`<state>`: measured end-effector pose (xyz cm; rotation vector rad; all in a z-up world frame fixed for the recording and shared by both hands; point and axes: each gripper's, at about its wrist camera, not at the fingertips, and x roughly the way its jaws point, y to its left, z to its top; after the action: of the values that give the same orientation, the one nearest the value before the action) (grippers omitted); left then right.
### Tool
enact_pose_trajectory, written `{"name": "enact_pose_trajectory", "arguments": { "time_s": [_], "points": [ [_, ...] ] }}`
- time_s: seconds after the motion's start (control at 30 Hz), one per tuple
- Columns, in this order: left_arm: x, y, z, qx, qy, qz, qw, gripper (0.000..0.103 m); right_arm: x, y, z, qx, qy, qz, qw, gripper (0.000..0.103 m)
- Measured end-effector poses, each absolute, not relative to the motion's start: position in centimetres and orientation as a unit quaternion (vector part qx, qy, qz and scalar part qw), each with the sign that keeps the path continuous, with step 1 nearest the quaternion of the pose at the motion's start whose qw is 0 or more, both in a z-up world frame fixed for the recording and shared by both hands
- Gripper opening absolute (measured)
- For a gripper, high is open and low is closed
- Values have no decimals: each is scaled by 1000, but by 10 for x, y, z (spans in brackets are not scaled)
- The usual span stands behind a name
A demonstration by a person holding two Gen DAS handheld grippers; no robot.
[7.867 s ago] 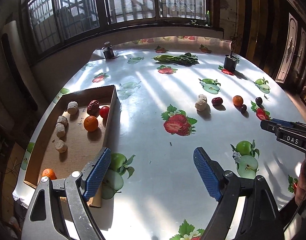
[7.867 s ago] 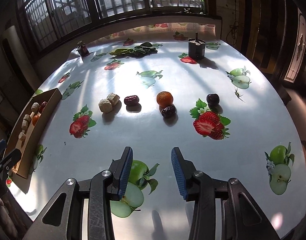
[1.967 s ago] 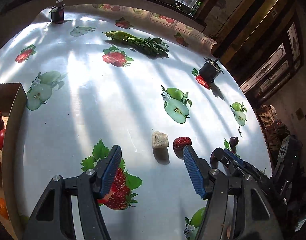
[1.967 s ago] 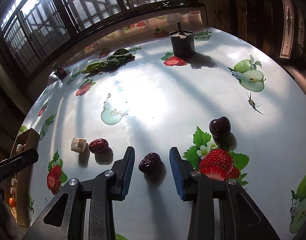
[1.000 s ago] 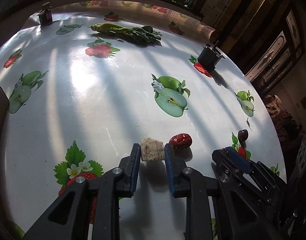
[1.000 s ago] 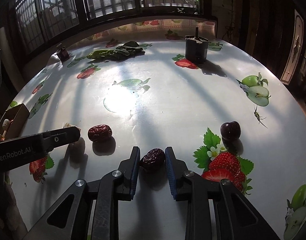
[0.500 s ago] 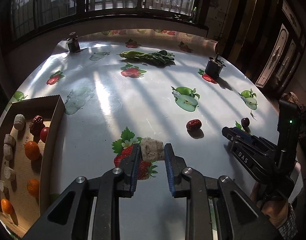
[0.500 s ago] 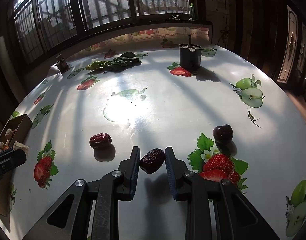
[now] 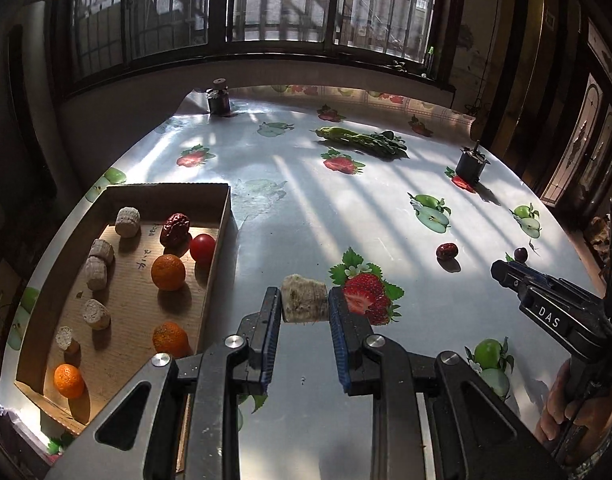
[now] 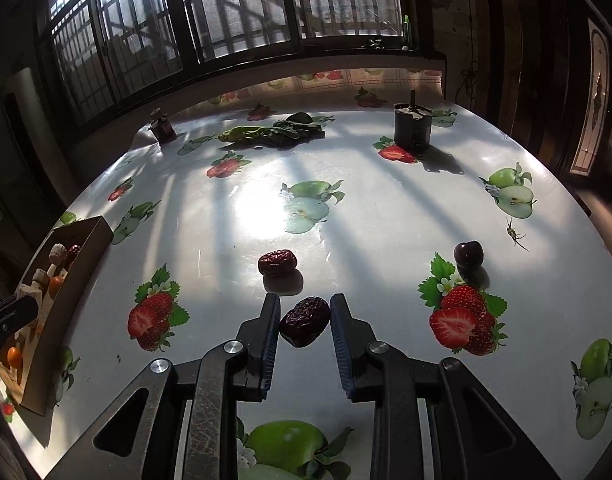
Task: Organize fruits
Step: 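Lower the pastry into the box with the left gripper while the right gripper releases the date there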
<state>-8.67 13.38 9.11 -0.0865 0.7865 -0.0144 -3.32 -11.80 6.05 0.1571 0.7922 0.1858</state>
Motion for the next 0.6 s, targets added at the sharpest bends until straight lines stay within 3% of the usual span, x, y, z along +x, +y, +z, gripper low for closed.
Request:
{"name": "enact_pose_trajectory", "arguments": {
  "time_s": [0.33, 0.6],
  "points": [
    [-108, 263, 88, -133, 378, 97, 911, 23, -58, 1, 109, 52, 371, 241, 895, 28],
    [-108, 320, 63, -170, 404, 134, 889, 23, -72, 116, 88, 23, 402, 356, 843, 28]
  ]
}}
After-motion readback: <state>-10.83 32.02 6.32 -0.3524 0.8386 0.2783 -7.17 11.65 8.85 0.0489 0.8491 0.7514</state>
